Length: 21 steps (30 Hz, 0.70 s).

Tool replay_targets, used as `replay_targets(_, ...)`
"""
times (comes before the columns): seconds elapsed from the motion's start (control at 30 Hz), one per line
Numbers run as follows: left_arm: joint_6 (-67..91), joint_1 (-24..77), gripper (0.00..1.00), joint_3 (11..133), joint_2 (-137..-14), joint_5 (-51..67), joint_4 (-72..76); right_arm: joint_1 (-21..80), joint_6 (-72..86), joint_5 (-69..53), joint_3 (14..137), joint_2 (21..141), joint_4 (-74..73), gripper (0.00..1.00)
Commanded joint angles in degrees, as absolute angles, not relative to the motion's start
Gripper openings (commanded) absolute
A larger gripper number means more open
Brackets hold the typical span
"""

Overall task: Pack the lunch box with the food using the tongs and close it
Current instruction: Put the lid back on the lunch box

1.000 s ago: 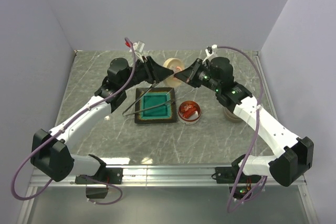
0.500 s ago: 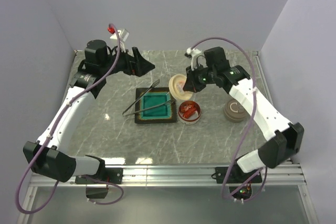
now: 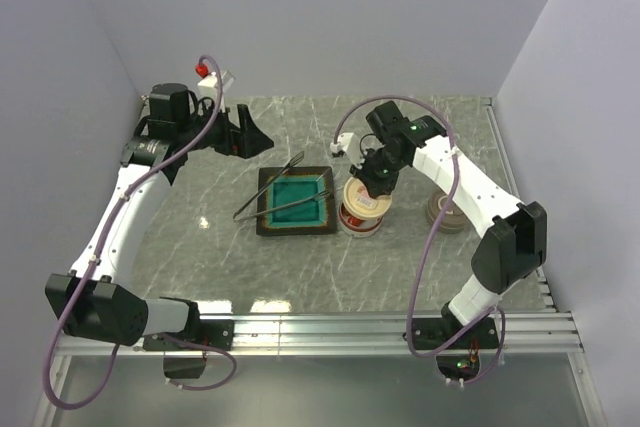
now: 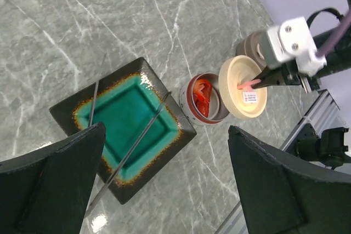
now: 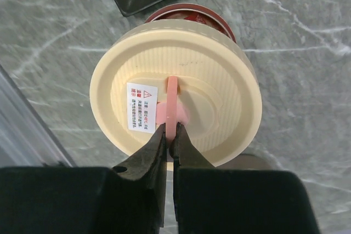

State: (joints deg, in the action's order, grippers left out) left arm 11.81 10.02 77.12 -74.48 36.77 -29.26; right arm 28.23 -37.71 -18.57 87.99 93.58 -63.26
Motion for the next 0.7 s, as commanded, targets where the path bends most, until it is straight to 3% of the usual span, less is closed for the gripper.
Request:
replay_targets(0.0,10.8,8.5,0.99,77.1,-72.3,38.9,-29.2,29.6,-47.5,-16.7,87.5,93.2,-64.5,0.00)
replay_targets(0.37,13.4,6.1,0.99,74.9,-71.3,40.7,-27.5,31.2,-61.2,-17.2,88.9,98.6,-66.4,0.00)
replay_targets(0.67,14.0,5.0,1.00,73.7,-71.4,41.3,-27.1,32.3,-62.8,-16.9,87.5,101.2,-63.5,0.00)
